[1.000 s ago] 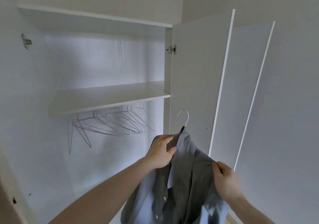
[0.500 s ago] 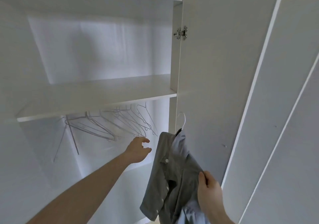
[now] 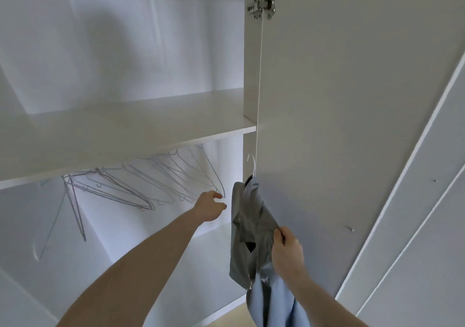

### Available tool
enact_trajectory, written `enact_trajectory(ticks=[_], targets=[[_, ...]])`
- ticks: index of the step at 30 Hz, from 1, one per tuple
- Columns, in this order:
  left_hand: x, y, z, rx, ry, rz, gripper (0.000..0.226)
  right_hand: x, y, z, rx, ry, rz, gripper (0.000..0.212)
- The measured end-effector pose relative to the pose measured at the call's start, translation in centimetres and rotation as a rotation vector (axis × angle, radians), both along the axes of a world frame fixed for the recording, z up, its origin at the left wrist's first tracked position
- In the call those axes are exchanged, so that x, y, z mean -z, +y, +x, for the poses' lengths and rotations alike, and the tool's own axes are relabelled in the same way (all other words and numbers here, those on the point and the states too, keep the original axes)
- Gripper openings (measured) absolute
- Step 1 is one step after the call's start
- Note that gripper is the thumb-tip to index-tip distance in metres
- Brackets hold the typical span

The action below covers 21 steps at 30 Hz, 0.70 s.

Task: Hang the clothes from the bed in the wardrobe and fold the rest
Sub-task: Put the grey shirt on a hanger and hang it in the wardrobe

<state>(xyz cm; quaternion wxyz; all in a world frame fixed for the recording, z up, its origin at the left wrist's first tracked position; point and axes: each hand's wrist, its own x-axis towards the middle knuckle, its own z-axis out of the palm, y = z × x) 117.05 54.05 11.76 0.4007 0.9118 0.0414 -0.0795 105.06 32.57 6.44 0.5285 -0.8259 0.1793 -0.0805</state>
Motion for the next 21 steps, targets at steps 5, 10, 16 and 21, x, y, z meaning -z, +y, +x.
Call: enact_trajectory(ticks=[5, 10, 16, 21], targets=[[2.1, 0.4, 6.3, 0.039, 0.086, -0.076, 0.046, 1.8, 1.3, 5.7, 0.041, 0.021, -0.032, 0.030], [4.0, 0.8, 10.6, 0.014, 0.170, -0.204, 0.039, 2.9, 2.6, 9.6, 0.078, 0.020, -0.019, 0.033], [5.6, 0.3, 13.0, -0.011, 0.228, -0.315, 0.038, 2.9, 3.6, 13.1, 0.070, 0.004, -0.026, 0.037], [6.6, -0.2, 14.6, -0.029, 0.229, -0.422, 0.041, 2.4, 3.6, 16.2, 0.018, -0.014, -0.031, 0.032]])
